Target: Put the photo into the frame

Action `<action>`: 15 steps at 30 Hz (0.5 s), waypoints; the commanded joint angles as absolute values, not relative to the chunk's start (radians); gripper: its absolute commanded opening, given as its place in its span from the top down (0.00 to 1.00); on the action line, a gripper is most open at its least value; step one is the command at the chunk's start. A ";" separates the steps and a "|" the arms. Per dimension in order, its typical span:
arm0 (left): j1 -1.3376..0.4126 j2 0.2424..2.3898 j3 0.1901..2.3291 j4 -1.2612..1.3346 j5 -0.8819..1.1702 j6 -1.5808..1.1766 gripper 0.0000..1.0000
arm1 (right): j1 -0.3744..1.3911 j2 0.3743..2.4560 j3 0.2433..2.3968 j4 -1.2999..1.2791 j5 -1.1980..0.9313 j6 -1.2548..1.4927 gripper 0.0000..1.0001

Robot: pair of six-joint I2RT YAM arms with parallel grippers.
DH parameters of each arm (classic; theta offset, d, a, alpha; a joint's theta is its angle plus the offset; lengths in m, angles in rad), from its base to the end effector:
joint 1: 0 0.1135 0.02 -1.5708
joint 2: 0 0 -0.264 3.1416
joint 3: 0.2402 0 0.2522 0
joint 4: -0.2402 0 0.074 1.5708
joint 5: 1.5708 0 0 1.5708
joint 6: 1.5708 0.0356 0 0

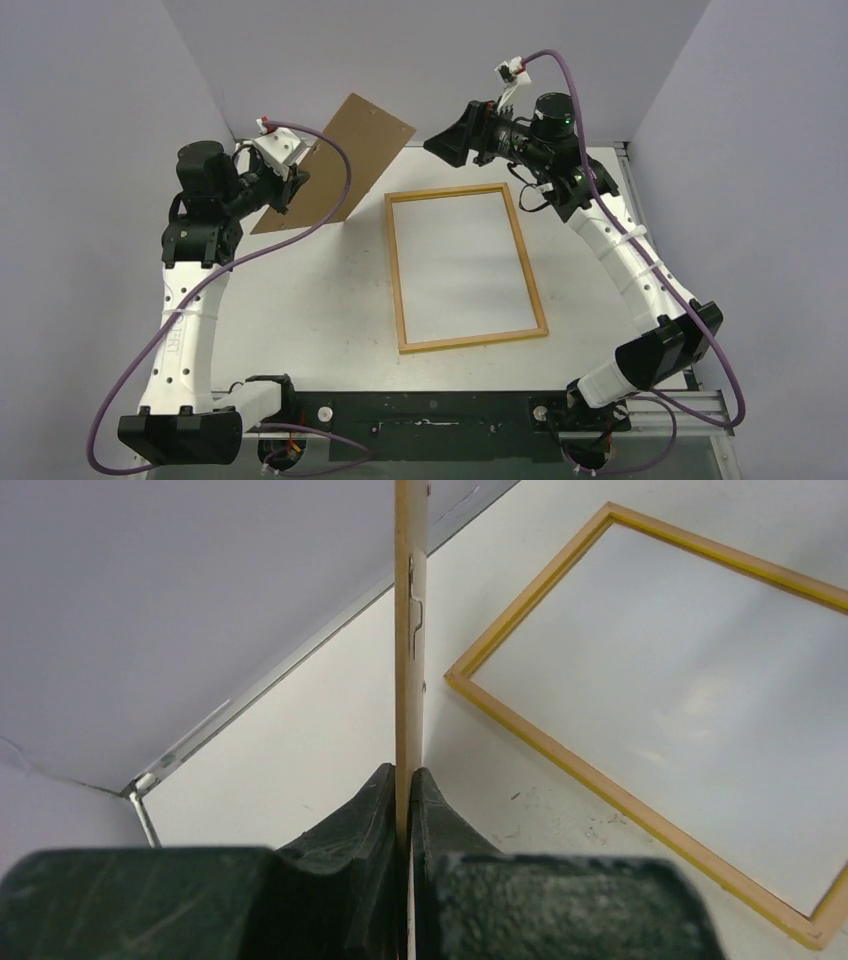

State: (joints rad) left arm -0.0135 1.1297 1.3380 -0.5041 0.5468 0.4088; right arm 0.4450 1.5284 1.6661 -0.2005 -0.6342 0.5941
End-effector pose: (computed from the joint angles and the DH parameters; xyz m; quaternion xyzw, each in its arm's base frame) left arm 0.2342 -0.0217 0.4312 0.3193 0.7229 -0.1002 0.6045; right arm 0.3029 0.1678 0.4639 -0.1613 0.7066 0.5202 0.4518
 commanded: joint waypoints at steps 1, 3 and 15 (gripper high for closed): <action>-0.007 1.134 1.476 -0.619 0.705 0.430 1.00 | 0.444 1.442 1.695 -0.316 -0.619 0.224 0.15; -0.005 1.164 1.563 -0.685 0.719 0.412 1.00 | 0.442 1.429 1.707 -0.349 -0.611 0.132 0.15; -0.005 1.159 1.684 -0.717 0.780 0.356 1.00 | 0.437 1.409 1.689 -0.368 -0.653 0.059 0.14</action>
State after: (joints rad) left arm -0.0105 1.1843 1.5787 -0.7677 0.7197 0.3725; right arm 0.4446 1.4590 1.6905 -0.3874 -0.6277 0.1131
